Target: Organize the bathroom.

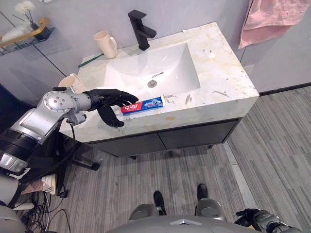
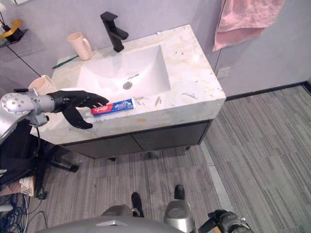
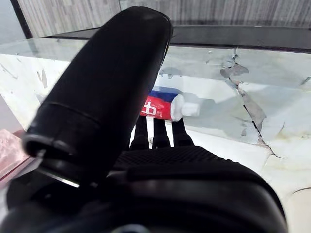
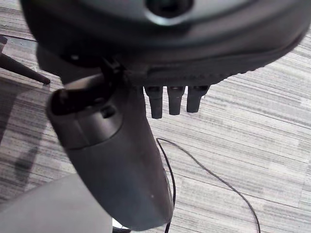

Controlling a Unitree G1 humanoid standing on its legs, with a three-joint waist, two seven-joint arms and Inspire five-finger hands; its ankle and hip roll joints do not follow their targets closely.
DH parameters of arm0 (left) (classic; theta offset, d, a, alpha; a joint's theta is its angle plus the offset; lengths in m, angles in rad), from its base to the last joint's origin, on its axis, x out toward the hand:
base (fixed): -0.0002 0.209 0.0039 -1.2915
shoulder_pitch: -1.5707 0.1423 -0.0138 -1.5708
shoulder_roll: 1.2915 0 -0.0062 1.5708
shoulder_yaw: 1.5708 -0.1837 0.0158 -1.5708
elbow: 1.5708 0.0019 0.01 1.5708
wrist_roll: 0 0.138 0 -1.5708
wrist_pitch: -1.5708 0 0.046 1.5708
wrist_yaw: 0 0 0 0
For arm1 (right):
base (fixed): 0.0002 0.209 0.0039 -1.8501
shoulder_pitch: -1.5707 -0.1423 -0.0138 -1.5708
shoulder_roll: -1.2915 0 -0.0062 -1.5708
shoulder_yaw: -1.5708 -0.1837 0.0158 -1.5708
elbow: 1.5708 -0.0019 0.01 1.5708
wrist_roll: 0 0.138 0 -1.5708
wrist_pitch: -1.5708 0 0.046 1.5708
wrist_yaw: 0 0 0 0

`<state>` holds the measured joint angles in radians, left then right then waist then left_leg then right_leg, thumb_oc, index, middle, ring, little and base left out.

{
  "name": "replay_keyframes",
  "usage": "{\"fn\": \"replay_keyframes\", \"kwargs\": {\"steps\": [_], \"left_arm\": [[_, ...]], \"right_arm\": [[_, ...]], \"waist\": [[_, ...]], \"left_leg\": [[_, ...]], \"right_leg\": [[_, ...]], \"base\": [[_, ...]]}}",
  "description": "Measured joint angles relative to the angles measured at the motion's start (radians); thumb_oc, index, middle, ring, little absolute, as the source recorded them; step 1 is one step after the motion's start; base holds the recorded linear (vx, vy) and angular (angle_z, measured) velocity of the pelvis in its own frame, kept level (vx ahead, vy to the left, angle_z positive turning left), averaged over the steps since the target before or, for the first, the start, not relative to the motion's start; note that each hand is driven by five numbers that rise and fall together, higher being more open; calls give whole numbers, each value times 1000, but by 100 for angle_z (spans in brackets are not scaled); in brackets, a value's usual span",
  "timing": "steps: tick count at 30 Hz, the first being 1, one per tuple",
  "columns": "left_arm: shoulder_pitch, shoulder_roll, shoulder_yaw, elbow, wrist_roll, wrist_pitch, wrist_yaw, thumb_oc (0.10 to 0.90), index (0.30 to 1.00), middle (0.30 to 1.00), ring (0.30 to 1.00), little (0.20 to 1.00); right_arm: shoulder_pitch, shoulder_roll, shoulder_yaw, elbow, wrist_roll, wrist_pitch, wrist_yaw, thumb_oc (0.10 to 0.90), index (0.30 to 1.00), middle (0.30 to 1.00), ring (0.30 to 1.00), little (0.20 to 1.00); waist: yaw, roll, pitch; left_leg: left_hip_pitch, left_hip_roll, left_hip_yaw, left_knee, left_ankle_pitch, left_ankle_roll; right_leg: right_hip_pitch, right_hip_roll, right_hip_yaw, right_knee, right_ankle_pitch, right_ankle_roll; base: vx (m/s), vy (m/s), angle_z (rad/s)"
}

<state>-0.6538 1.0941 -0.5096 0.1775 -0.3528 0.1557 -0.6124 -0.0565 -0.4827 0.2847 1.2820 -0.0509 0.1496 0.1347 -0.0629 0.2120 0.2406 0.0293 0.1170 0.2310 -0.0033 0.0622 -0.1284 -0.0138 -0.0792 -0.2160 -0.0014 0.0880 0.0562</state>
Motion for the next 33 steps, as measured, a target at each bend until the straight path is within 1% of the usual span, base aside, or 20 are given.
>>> {"fn": "replay_keyframes", "kwargs": {"steps": [1, 4, 7, 9, 10, 12, 15, 18, 20, 21, 22, 23, 28, 31, 32, 33], "left_arm": [[0, 0, 6, -4, 0, 0, 1, 800, 900, 900, 900, 900], [0, 0, 15, -18, 0, 0, 14, 800, 900, 900, 900, 900], [0, 0, 19, -22, 1, 1, 41, 800, 900, 900, 900, 900], [0, 0, 21, -22, 1, 1, 45, 800, 900, 900, 900, 900], [0, 0, 40, -22, 1, 1, 48, 800, 900, 900, 900, 900], [-1, 1, 59, -22, 0, 1, 59, 800, 900, 900, 900, 900], [-1, 1, 86, -24, 1, 0, 80, 800, 900, 900, 900, 900], [-4, 3, 97, -24, 1, -1, 89, 800, 900, 900, 900, 900], [-10, 4, 102, -27, 1, -4, 98, 800, 900, 900, 900, 900], [-11, 5, 104, -32, 1, -4, 106, 800, 900, 900, 900, 900], [-11, 5, 114, -36, 0, -5, 109, 800, 900, 900, 900, 900], [-11, 6, 119, -39, 0, -5, 108, 800, 900, 900, 900, 900], [-10, 6, 121, -40, 2, -1, 107, 800, 900, 900, 900, 900], [-7, 6, 121, -40, 1, -1, 105, 800, 900, 900, 900, 900], [-6, 6, 121, -40, 1, -2, 103, 778, 867, 867, 867, 867], [-6, 6, 121, -40, 1, -2, 101, 664, 695, 695, 695, 695]], "right_arm": [[0, -3, 0, 0, 0, -2, 0, 800, 900, 900, 900, 900], [3, -16, 0, 0, 13, -2, 3, 800, 900, 900, 900, 900], [-1, -27, 0, -4, 27, -5, 3, 800, 900, 900, 900, 900], [-1, -29, 0, -5, 28, -8, 1, 800, 900, 900, 900, 900], [-4, -34, 0, -21, 29, -13, -1, 800, 900, 900, 900, 900], [-17, -35, 0, -25, 29, -19, -7, 800, 900, 900, 900, 900], [-32, -35, 1, -39, 40, -26, -9, 800, 900, 900, 900, 900], [-46, -35, 0, -41, 67, -31, -11, 800, 900, 900, 900, 900], [-50, -36, 0, -42, 67, -32, -14, 800, 900, 900, 900, 900], [-49, -36, 1, -42, 68, -31, -14, 800, 900, 900, 900, 900], [-49, -36, 1, -42, 68, -32, -14, 800, 900, 900, 900, 900], [-44, -36, 1, -42, 69, -30, -13, 800, 900, 900, 900, 900], [-40, -36, 1, -42, 77, -29, -16, 800, 900, 900, 900, 900], [-39, -36, 1, -42, 99, -29, -16, 800, 900, 900, 900, 900], [-39, -36, 1, -42, 99, -29, -15, 800, 900, 900, 900, 900], [-39, -36, 1, -42, 99, -29, -15, 800, 900, 900, 900, 900]], "waist": [[2, 2, 4], [4, 3, 10], [4, 7, 12], [5, 8, 12], [5, 9, 19], [5, 5, 36], [6, -5, 45], [6, -18, 58], [5, -22, 72], [6, -22, 72], [6, -23, 73], [6, -26, 77], [7, -26, 77], [6, -25, 77], [6, -25, 77], [7, -25, 77]], "left_leg": [[-7, 0, 2, 0, -10, 0], [-21, 0, 6, 2, -11, 3], [-25, 0, 6, 1, 2, 19], [-28, 1, 6, 1, 5, 22], [-39, 1, 5, 5, 16, 22], [-56, -1, 6, 19, 25, 27], [-86, -3, 8, 31, 36, 20], [-93, -2, 9, 34, 46, 14], [-95, -3, 11, 35, 44, 14], [-100, 0, 12, 35, 29, 10], [-112, 1, 14, 37, 6, 26], [-114, 2, 24, 37, -1, 26], [-113, 15, 49, 46, 0, 22], [-112, 16, 50, 65, 5, 18], [-112, 16, 52, 70, 7, 20], [-112, 15, 52, 72, 12, 26]], "right_leg": [[-11, -1, 0, 12, -1, -2], [-33, -5, 1, 31, -5, -6], [-52, -6, 1, 56, -18, -10], [-56, -6, 1, 61, -21, -10], [-80, -10, 1, 90, -38, -11], [-104, -16, 1, 121, -52, -12], [-145, -26, 2, 161, -67, -17], [-157, -29, 2, 175, -70, -21], [-165, -32, 2, 193, -74, -21], [-174, -31, 1, 200, -74, -21], [-189, -32, 2, 217, -78, -19], [-195, -37, 1, 228, -80, -20], [-194, -34, -1, 229, -84, -25], [-193, -37, 1, 246, -97, -24], [-194, -39, 1, 252, -102, -24], [-195, -40, 1, 256, -105, -24]], "base": [[-65, 4, 1], [-68, 0, 0], [-53, -15, 1], [-31, -11, 1], [-61, -25, 3], [-84, -36, 3], [-70, -32, 3], [-62, -20, 1], [-18, -12, 1], [0, 0, 0], [-12, -23, 5], [-9, -17, 5], [0, -3, 0], [4, -1, -2], [0, 0, 0], [0, 0, 0]]}}
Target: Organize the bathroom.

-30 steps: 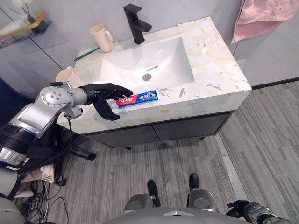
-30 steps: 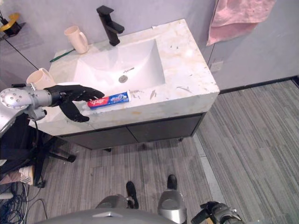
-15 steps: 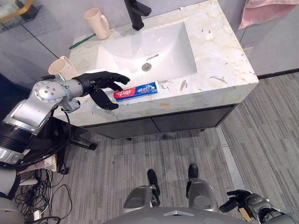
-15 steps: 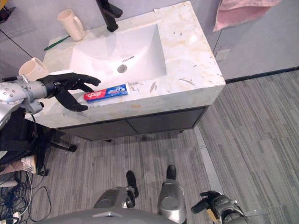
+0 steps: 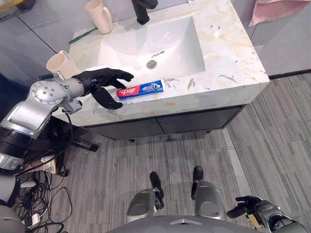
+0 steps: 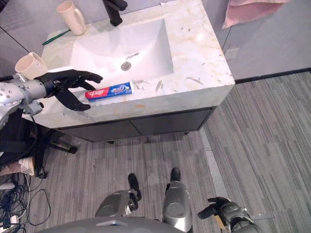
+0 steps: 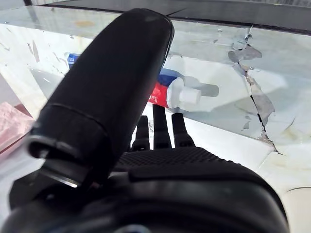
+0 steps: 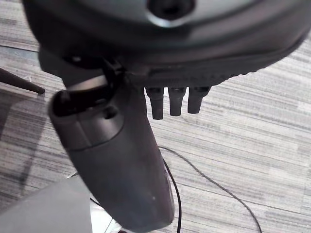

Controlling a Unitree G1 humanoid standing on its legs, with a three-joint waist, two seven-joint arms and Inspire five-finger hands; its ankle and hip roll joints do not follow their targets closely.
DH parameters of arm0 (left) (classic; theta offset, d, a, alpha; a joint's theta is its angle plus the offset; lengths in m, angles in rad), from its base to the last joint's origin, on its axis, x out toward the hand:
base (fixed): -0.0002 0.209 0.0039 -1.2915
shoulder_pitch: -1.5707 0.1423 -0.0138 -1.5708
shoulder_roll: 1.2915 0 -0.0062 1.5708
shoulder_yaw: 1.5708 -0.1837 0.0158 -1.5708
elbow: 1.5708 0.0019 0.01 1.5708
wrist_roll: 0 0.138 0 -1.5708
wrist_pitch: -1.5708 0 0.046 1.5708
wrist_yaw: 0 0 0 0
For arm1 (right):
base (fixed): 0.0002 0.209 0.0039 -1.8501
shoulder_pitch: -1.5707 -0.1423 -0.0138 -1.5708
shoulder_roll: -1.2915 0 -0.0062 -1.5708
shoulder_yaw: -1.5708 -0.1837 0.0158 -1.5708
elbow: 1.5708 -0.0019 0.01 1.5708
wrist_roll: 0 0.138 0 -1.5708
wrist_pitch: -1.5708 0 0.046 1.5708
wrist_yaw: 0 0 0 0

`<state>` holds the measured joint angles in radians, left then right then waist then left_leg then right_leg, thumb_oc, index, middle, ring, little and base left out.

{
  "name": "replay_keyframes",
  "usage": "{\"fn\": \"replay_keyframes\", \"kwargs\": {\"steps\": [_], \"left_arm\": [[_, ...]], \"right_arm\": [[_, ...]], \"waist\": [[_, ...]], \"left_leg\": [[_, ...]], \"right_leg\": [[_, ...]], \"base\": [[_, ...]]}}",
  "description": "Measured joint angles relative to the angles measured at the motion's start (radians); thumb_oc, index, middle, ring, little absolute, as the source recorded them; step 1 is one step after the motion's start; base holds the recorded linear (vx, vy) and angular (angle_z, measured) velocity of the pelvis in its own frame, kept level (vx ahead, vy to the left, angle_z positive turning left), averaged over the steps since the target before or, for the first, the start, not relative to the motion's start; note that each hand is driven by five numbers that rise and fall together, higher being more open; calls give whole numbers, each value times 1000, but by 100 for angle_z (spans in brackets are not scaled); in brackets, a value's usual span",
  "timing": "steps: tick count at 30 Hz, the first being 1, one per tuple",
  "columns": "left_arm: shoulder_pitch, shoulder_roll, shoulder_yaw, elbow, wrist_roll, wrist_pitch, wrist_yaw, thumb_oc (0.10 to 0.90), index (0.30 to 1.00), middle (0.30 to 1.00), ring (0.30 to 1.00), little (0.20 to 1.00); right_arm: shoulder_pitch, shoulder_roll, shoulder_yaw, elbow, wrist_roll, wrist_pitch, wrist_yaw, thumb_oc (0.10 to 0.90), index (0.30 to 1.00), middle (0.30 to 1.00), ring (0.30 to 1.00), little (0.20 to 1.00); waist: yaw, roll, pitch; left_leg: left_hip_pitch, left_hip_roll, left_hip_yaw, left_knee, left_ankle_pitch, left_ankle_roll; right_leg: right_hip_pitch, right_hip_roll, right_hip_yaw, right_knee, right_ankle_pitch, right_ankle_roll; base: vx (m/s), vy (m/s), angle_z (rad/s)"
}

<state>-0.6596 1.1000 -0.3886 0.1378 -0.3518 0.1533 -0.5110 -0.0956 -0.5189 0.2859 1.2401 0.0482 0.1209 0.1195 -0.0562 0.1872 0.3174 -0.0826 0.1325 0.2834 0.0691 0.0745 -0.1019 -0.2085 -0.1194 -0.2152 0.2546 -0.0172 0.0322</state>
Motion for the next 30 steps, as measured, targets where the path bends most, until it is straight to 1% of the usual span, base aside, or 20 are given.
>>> {"fn": "replay_keyframes", "kwargs": {"steps": [1, 2, 3, 4, 6, 7, 9, 10, 16, 18, 25, 28, 30], "left_arm": [[0, 0, 0, 0, 0, 0, -3, 568, 552, 552, 552, 552], [1, 0, 0, -1, 0, 0, -6, 536, 505, 505, 505, 505], [1, 0, 0, -1, 0, 0, -6, 461, 392, 392, 392, 392], [1, -1, 0, -1, 0, 0, -7, 400, 300, 300, 300, 300], [4, -4, 0, 3, 2, 3, -6, 400, 300, 300, 300, 300], [5, -9, -2, 4, 2, 5, -7, 400, 300, 300, 300, 300], [5, -18, -4, 6, 2, 5, -14, 400, 300, 300, 300, 300], [10, -25, -20, 9, 3, 4, -14, 400, 300, 300, 300, 300], [10, -28, -21, 7, 2, -2, -5, 400, 300, 300, 300, 300], [10, -28, -21, 0, 3, -2, 6, 400, 300, 300, 300, 300], [5, -28, -17, -3, 2, -9, 22, 400, 300, 300, 300, 300], [15, -31, -15, -5, -24, -9, 69, 400, 300, 300, 300, 300], [83, -63, 43, -10, -89, -4, 143, 400, 300, 300, 300, 300]], "right_arm": [[-1, 0, 0, 0, 0, 0, 0, 800, 900, 900, 900, 900], [-1, 0, 0, 0, 0, 0, -1, 800, 900, 900, 900, 900], [-2, 0, 0, 0, 0, 0, -1, 800, 900, 900, 900, 900], [-4, 0, 0, 0, 0, 0, -1, 800, 900, 900, 900, 900], [-9, 0, 0, -1, 1, 0, -2, 800, 900, 900, 900, 900], [-10, 0, 0, -1, 6, 0, -7, 800, 900, 900, 900, 900], [-12, 0, 0, -2, 10, 0, -10, 800, 900, 900, 900, 900], [-14, 0, 0, -2, 14, 0, -12, 800, 900, 900, 900, 900], [-16, 0, 0, -16, 19, 3, -19, 800, 900, 900, 900, 900], [-19, 0, 0, -21, 40, 2, -19, 800, 900, 900, 900, 900], [-20, 0, 0, -20, 47, 3, -20, 800, 900, 900, 900, 900], [-19, 0, 0, -20, 56, 2, -21, 800, 900, 900, 900, 900], [-13, 2, -3, -19, 93, -4, -31, 800, 900, 900, 900, 900]], "waist": [[0, 0, 0], [2, 0, 0], [3, 0, 0], [4, 0, 0], [4, -1, 0], [0, -2, 1], [0, -3, 2], [-1, -4, 3], [-1, -15, 10], [-1, -18, 12], [-1, -20, 14], [-1, -23, 18], [-1, -28, 21]], "left_leg": [[2, -1, 0, 0, 4, 5], [3, -1, -1, 2, 7, 6], [2, -1, -1, 5, 10, 4], [1, -2, -3, 10, 14, 4], [-2, -8, -5, 15, 29, -5], [-7, -19, -9, 15, 52, -12], [-15, -24, -14, 15, 67, -24], [-16, -24, -14, 15, 70, -23], [-22, -21, -16, 15, 74, -22], [-24, -21, -16, 15, 74, -22], [-38, -22, -16, 15, 74, -21], [-39, -21, -17, 16, 73, -22], [-34, -20, -20, 16, 73, -22]], "right_leg": [[0, -1, 0, 6, -5, 0], [0, -2, 0, 8, -9, 0], [0, -3, 1, 10, -11, 0], [0, -5, 2, 11, -12, -1], [0, -12, 2, 13, -15, -1], [-3, -24, 4, 13, -16, -1], [-8, -31, 4, 11, -16, -1], [-12, -31, 5, 11, -16, -1], [-18, -28, 4, 12, -16, -1], [-21, -28, 4, 12, -16, -1], [-37, -29, 4, 15, -16, -1], [-38, -29, 3, 15, -16, -1], [-32, -28, 2, 16, -16, 0]], "base": [[0, 0, 0], [0, 0, 0], [0, 0, 0], [0, 0, 0], [0, 0, 0], [-28, 8, 3], [-41, 1, -1], [-51, -9, -5], [-25, -16, -2], [0, 0, 0], [0, 0, 0], [63, -21, -1], [76, -41, 1]]}}
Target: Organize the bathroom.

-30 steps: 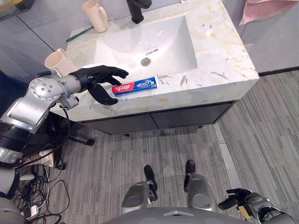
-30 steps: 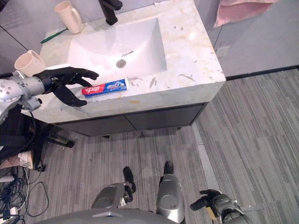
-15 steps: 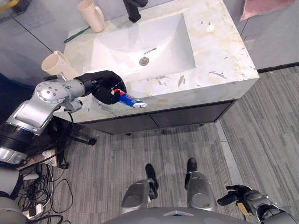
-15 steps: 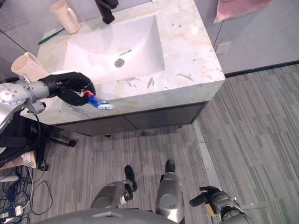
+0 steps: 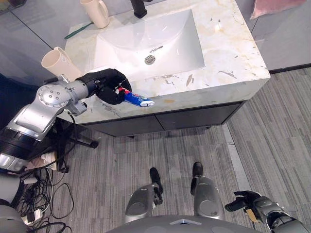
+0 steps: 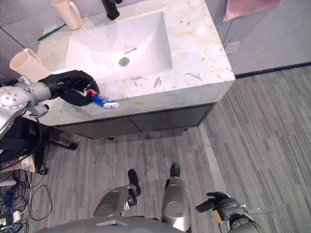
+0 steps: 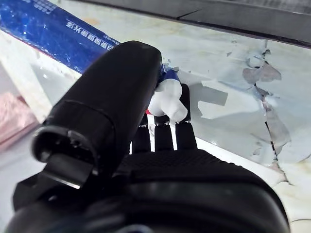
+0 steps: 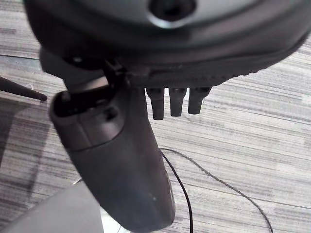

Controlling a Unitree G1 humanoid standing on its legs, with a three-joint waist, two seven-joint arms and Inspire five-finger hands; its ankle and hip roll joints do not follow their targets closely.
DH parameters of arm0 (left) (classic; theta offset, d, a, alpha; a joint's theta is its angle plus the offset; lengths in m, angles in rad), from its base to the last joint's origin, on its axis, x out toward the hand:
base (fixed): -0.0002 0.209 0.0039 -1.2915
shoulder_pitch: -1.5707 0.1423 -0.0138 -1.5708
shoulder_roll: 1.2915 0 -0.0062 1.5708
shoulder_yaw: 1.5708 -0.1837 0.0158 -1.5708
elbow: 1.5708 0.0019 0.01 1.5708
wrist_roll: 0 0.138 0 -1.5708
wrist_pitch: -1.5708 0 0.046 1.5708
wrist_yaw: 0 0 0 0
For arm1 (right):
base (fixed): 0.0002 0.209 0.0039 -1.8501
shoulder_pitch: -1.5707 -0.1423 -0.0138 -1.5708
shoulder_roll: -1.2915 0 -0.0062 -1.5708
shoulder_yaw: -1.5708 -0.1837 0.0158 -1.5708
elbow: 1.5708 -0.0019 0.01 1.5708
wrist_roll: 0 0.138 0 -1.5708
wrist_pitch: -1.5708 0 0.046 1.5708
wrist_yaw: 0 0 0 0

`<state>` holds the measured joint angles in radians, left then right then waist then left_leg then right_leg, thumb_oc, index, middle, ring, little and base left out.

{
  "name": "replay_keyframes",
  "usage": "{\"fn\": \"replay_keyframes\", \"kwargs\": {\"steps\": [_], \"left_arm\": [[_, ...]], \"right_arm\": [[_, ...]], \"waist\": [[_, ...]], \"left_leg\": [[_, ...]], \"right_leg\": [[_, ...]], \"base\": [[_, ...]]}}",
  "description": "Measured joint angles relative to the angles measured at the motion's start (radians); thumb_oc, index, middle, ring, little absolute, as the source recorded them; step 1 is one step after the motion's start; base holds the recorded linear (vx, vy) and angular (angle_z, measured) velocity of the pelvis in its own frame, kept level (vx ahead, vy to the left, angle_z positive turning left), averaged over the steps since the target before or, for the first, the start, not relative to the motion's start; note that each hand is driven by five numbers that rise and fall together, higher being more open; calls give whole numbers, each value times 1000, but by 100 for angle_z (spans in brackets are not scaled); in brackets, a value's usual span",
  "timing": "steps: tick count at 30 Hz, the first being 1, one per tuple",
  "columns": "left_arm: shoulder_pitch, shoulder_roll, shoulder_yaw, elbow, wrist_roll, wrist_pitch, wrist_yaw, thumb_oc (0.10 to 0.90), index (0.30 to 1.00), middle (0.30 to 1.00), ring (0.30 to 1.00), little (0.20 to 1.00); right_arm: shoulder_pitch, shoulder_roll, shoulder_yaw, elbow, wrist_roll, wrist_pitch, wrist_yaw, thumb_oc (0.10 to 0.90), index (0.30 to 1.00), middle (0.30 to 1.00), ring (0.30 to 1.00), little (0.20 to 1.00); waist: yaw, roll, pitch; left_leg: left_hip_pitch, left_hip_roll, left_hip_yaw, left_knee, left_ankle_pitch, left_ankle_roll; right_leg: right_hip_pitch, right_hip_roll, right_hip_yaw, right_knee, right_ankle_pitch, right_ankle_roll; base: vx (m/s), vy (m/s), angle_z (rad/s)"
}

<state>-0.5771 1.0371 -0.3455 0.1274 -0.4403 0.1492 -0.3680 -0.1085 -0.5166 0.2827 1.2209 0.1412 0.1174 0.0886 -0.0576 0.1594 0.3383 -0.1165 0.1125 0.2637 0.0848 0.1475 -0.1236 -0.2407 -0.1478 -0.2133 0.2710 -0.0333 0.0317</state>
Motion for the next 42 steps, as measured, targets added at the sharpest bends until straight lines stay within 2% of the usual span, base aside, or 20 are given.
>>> {"fn": "replay_keyframes", "kwargs": {"steps": [3, 5, 8, 12, 15, 19, 24, 28, 32, 33, 35, 36, 38, 40, 41, 42], "left_arm": [[50, -46, 76, -11, -43, 9, 49, 400, 300, 300, 300, 300], [78, -70, 121, -26, -74, 17, 76, 400, 300, 300, 300, 300], [91, -71, 149, -40, -74, 48, 79, 400, 300, 300, 300, 300], [125, -69, 208, -49, -74, 58, 75, 400, 300, 300, 300, 300], [125, -56, 214, -48, -92, 71, 59, 400, 300, 300, 300, 300], [116, -1, 215, -12, -116, 74, 36, 400, 300, 300, 300, 300], [81, 68, 210, 72, -198, 84, 28, 400, 300, 300, 300, 300], [-51, 114, 193, 155, -266, 97, 42, 400, 300, 300, 300, 300], [-165, 117, 139, 188, -346, 97, 74, 400, 300, 300, 300, 300], [-200, 118, 122, 188, -373, 96, 90, 400, 300, 300, 300, 300], [-215, 117, 115, 186, -393, 94, 97, 400, 300, 300, 300, 300], [-245, 116, 94, 185, -419, 94, 110, 400, 300, 300, 300, 300], [-274, 109, 71, 176, -424, 95, 131, 400, 300, 300, 300, 300], [-317, 94, 32, 175, -427, 98, 148, 400, 300, 300, 300, 300], [-317, 94, 32, 175, -427, 98, 148, 400, 300, 300, 300, 300], [-344, 70, 19, 176, -436, 97, 148, 400, 300, 300, 300, 300]], "right_arm": [[10, 12, -34, -1, 72, -12, -34, 800, 900, 900, 900, 900], [18, 14, -76, -3, 112, -26, -66, 800, 900, 900, 900, 900], [34, 15, -138, -7, 164, -38, -93, 800, 900, 900, 900, 900], [60, 6, -245, -60, 228, -54, -146, 800, 900, 900, 900, 900], [101, -36, -308, -187, 263, -47, -184, 800, 900, 900, 900, 900], [94, -143, -396, -333, 268, -63, -238, 800, 900, 900, 900, 900], [78, -262, -444, -458, 267, -67, -270, 800, 900, 900, 900, 900], [22, -285, -453, -528, 267, -76, -276, 800, 900, 900, 900, 900], [-11, -295, -452, -620, 267, -76, -302, 800, 900, 900, 900, 900], [-36, -297, -452, -699, 267, -76, -321, 800, 900, 900, 900, 900], [-57, -297, -449, -737, 266, -76, -329, 800, 900, 900, 900, 900], [-106, -299, -443, -784, 266, -75, -346, 800, 900, 900, 900, 900], [-176, -313, -430, -845, 263, -62, -377, 800, 900, 900, 900, 900], [-286, -325, -408, -871, 263, -58, -400, 800, 900, 900, 900, 900], [-286, -325, -408, -871, 263, -58, -400, 800, 900, 900, 900, 900], [-381, -376, -361, -911, 265, -57, -402, 800, 900, 900, 900, 900]], "waist": [[4, -11, 7], [4, -22, 12], [19, -54, 13], [24, -73, 8], [18, -112, -23], [-3, -135, -41], [-3, -135, -42], [-1, -133, -43], [-1, -100, -60], [-7, -82, -65], [-12, -73, -66], [-27, -59, -65], [-28, -44, -66], [-32, -34, -68], [-32, -34, -68], [-30, -27, -69]], "left_leg": [[3, 8, -10, 0, -16, 1], [9, 20, -14, 0, -85, 33], [21, 29, -13, 6, -93, 23], [46, 54, -14, 15, -88, 14], [78, 59, -15, 15, -83, 12], [99, 58, -18, 15, -84, 11], [125, 55, -24, 14, -84, 11], [127, 54, -27, 12, -86, 9], [128, 48, -25, 1, -94, 8], [130, 42, -24, -2, -95, 10], [132, 41, -23, -3, -95, 10], [138, 40, -22, -5, -96, 11], [144, 38, -14, -14, -98, 11], [153, 35, -4, -21, -99, 11], [153, 35, -4, -21, -99, 11], [159, 32, 2, -29, -98, 11]], "right_leg": [[0, 8, -2, 9, 0, 0], [-7, 19, -3, 39, -2, 0], [-3, 23, -2, 59, -11, -7], [34, 51, -6, 40, -17, -17], [69, 59, -6, 32, -28, -25], [108, 63, -4, -6, -20, -16], [146, 65, -4, -31, -12, -12], [148, 64, -3, -34, -9, -9], [154, 61, 1, -53, 7, -4], [160, 59, 3, -70, 19, -1], [166, 59, 4, -81, 26, 1], [179, 60, 4, -100, 37, 3], [186, 59, 10, -115, 45, 3], [192, 61, 17, -129, 55, 5], [192, 61, 17, -129, 55, 5], [198, 61, 24, -139, 65, 6]], "base": [[50, -44, 4], [54, -71, 0], [95, -107, -2], [73, -57, -3], [94, -57, -3], [70, -24, 0], [46, -6, 1], [18, 13, 2], [37, 45, 1], [42, 48, -5], [16, 21, -1], [23, 41, -4], [27, 57, -9], [12, 37, -11], [26, 58, -11], [33, 55, -7]]}}
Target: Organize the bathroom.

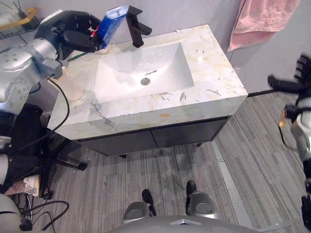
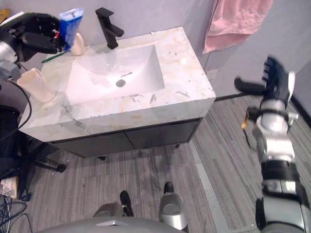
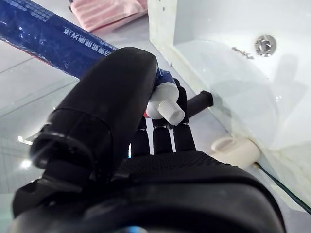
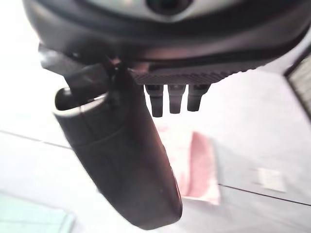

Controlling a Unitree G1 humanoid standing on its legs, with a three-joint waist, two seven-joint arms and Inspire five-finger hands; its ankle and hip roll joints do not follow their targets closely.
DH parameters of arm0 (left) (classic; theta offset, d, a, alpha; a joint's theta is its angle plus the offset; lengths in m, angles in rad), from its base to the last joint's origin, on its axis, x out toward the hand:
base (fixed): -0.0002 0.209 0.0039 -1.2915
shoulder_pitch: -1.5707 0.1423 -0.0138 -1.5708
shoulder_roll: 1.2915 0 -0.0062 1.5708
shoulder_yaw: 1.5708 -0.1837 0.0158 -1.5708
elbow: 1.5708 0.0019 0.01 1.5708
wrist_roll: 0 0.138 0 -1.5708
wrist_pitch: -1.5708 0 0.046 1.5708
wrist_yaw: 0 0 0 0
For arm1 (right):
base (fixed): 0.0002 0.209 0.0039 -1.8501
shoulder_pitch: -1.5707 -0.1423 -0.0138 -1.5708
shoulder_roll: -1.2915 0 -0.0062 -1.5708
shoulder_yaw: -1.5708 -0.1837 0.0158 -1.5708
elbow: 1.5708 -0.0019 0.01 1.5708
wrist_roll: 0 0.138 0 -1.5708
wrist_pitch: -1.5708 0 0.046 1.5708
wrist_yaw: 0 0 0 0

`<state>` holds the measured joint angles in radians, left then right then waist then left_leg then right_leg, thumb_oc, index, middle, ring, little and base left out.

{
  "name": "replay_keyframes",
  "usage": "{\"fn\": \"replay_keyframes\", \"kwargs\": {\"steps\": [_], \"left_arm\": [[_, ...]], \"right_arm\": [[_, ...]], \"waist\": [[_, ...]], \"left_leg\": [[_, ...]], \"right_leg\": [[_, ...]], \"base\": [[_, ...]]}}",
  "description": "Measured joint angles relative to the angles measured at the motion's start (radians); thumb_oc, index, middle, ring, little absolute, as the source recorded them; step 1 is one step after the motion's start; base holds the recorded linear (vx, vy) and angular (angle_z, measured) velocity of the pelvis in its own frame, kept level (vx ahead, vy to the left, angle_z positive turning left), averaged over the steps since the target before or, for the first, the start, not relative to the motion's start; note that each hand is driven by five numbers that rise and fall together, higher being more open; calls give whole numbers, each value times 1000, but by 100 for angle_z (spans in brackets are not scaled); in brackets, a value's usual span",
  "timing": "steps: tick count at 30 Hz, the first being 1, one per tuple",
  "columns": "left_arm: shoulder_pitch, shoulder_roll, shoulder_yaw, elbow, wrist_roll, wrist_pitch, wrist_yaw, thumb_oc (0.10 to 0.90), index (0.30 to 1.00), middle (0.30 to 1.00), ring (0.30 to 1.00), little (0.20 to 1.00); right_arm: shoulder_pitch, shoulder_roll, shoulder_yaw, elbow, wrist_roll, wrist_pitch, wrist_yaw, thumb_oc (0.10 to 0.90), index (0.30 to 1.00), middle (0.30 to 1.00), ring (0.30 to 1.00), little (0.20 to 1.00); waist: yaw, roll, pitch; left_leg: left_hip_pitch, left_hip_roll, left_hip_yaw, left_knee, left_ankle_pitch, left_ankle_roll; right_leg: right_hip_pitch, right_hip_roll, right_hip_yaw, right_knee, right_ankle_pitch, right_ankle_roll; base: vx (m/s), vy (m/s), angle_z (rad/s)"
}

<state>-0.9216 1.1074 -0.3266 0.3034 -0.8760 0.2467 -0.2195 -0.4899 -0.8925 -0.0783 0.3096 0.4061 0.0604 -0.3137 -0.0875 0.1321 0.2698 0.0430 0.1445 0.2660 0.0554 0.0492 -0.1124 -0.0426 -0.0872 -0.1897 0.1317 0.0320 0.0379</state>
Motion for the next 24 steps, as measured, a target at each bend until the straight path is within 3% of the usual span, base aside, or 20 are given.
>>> {"fn": "replay_keyframes", "kwargs": {"steps": [3, 7, 9, 14, 18, 24], "left_arm": [[-42, -22, -48, 21, -25, 11, 8, 400, 300, 300, 300, 300], [-50, -44, -63, 20, -62, 25, 7, 400, 300, 300, 300, 300], [-50, -46, -62, 26, -65, 34, 7, 400, 300, 300, 300, 300], [-52, -64, -62, 30, -70, 43, 7, 400, 300, 300, 300, 300], [-52, -97, -62, 33, -69, 47, 4, 400, 300, 300, 300, 300], [-52, -141, -61, 29, -69, 70, 6, 400, 300, 300, 300, 300]], "right_arm": [[-181, -58, 101, -3, 5, 23, 18, 800, 900, 900, 900, 900], [-347, -59, 162, -16, 53, 29, 68, 800, 900, 900, 900, 900], [-399, -59, 216, -12, 93, 66, 100, 800, 900, 900, 900, 900], [-429, -43, 303, -8, 154, 142, 163, 800, 900, 900, 900, 900], [-433, -5, 327, -8, 161, 173, 190, 800, 900, 900, 900, 900], [-480, 58, 366, -12, 215, 220, 197, 800, 900, 900, 900, 900]], "waist": [[-4, 6, 1], [9, 6, 1], [11, 6, 1], [33, 6, 1], [60, 6, 0], [69, 1, -2]], "left_leg": [[16, -4, 0, -11, 2, 2], [39, -5, -6, -22, 3, 4], [56, -10, -14, -32, 3, 4], [71, -15, -27, -46, 3, 4], [76, -15, -31, -63, 5, 6], [90, -23, -47, -80, 8, 10]], "right_leg": [[23, 2, 0, -28, 14, 0], [62, 6, -7, -70, 29, 5], [87, 5, -15, -87, 31, 7], [117, 4, -29, -115, 37, 10], [127, 9, -37, -135, 44, 10], [169, 8, -58, -185, 59, 16]], "base": [[40, 38, -4], [50, 20, 4], [47, 23, 11], [32, 18, 9], [18, 1, 5], [29, -4, 10]]}}
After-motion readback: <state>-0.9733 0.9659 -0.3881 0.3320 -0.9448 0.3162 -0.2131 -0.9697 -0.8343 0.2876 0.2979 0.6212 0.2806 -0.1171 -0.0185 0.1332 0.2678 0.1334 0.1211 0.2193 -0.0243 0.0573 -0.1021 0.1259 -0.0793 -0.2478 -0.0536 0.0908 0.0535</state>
